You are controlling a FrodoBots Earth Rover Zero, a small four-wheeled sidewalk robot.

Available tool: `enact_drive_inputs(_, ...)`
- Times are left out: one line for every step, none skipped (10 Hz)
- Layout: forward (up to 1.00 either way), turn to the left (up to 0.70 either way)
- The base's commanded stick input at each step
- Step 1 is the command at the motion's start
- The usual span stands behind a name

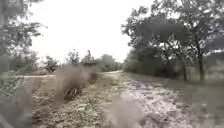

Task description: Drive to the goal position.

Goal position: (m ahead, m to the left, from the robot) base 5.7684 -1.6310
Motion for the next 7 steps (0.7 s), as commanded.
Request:
enact_drive_inputs(0.7,0.0)
enact_drive_inputs(0.7,0.0)
enact_drive_inputs(0.7,0.0)
enact_drive_inputs(0.7,0.0)
enact_drive_inputs(0.7,0.0)
enact_drive_inputs(0.7,0.0)
enact_drive_inputs(0.7,-0.04)
